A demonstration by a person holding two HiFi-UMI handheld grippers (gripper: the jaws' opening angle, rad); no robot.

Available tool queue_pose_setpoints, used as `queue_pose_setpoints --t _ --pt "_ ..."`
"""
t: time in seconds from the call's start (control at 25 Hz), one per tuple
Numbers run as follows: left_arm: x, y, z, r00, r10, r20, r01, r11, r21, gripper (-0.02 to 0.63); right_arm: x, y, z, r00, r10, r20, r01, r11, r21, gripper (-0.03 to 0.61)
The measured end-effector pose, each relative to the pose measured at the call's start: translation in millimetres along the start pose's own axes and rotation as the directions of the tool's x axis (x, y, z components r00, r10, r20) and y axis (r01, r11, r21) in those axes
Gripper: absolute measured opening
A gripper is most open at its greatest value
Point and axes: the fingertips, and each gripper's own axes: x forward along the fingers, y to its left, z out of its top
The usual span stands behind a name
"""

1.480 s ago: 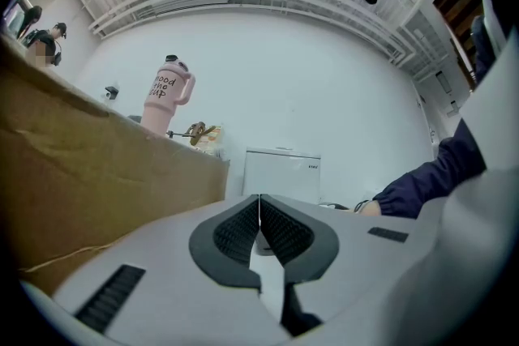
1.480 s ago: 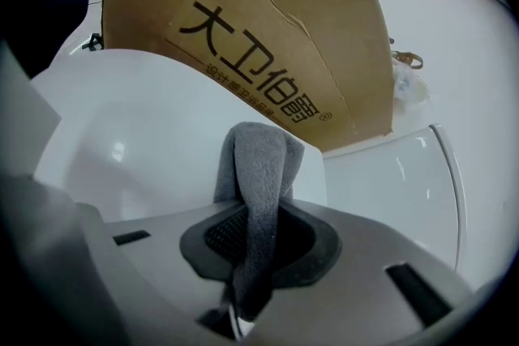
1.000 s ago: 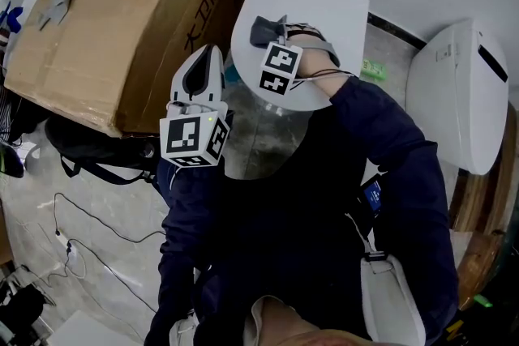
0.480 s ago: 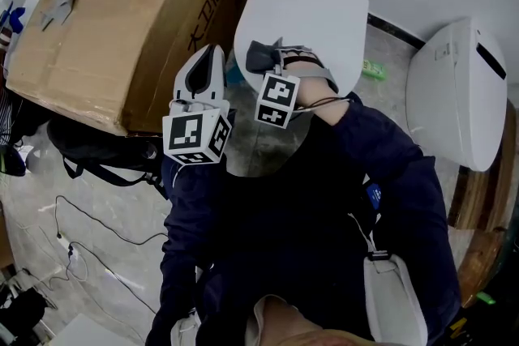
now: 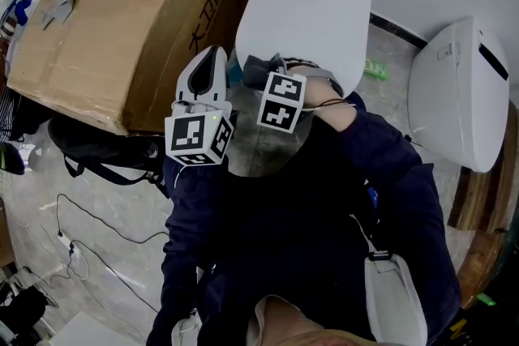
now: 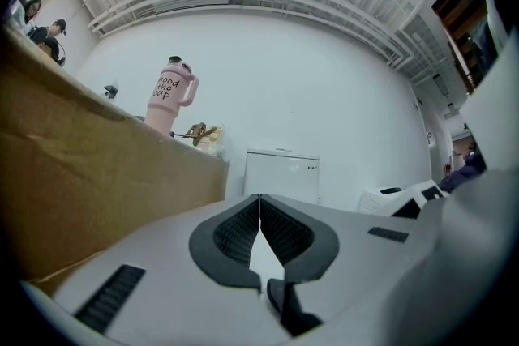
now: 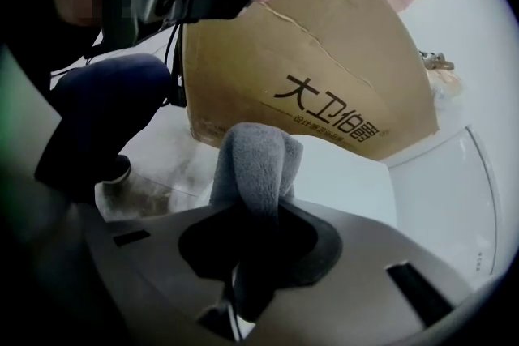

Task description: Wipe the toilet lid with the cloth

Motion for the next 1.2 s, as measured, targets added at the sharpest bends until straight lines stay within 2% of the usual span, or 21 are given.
queue_pose_setpoints --t 0.12,0.28,0.48,0.6,0.68,0.8,0.88,1.0,1.08,1.2 --pt "-1 0 -2 1.0 0.004 -0.006 -0.004 1.0 0.001 0.017 3 -27 -7 1.0 -0.031 0.004 0.031 0.999 0.04 0.067" --pt "-3 0 -8 1.0 0.012 -0.023 -0.012 1.0 0.003 0.017 9 -95 -19 0.983 -0.184 -0.026 0.185 0.98 0.067 0.067" --pt "-10 1 -18 0.998 0.031 -0.051 -0.032 0.999 -0.01 0.017 24 -197 -24 0.923 -0.383 -0.046 0.385 0.922 0.043 0.067" --pt "-16 2 -18 0.997 0.049 -0.059 -0.049 0.999 0.003 0.017 46 -244 -19 0.902 -0.432 -0.011 0.431 0.901 -0.051 0.067" --pt "-22 4 -18 0.996 0.06 -0.064 -0.059 0.998 0.012 0.017 65 -271 -20 0.886 -0.463 -0.016 0.46 0.884 -0.077 0.067" --pt "-36 10 -20 0.993 0.079 -0.086 -0.078 0.997 0.02 0.017 93 -311 -16 0.835 -0.549 -0.039 0.541 0.831 -0.132 0.067" --pt "-43 14 -22 0.989 0.107 -0.101 -0.105 0.994 0.022 0.017 110 -332 -18 0.815 -0.576 -0.072 0.562 0.814 -0.149 0.067" --pt "-48 15 -30 0.985 0.12 -0.122 -0.118 0.993 0.02 0.017 128 -343 -27 0.816 -0.563 -0.133 0.553 0.826 -0.107 0.067" --pt "-47 16 -33 0.985 0.117 -0.125 -0.115 0.993 0.021 0.017 129 -347 -25 0.81 -0.567 -0.153 0.556 0.824 -0.113 0.067" --pt "-43 17 -34 0.987 0.114 -0.117 -0.113 0.994 0.01 0.017 128 -339 -16 0.826 -0.545 -0.144 0.532 0.838 -0.121 0.066"
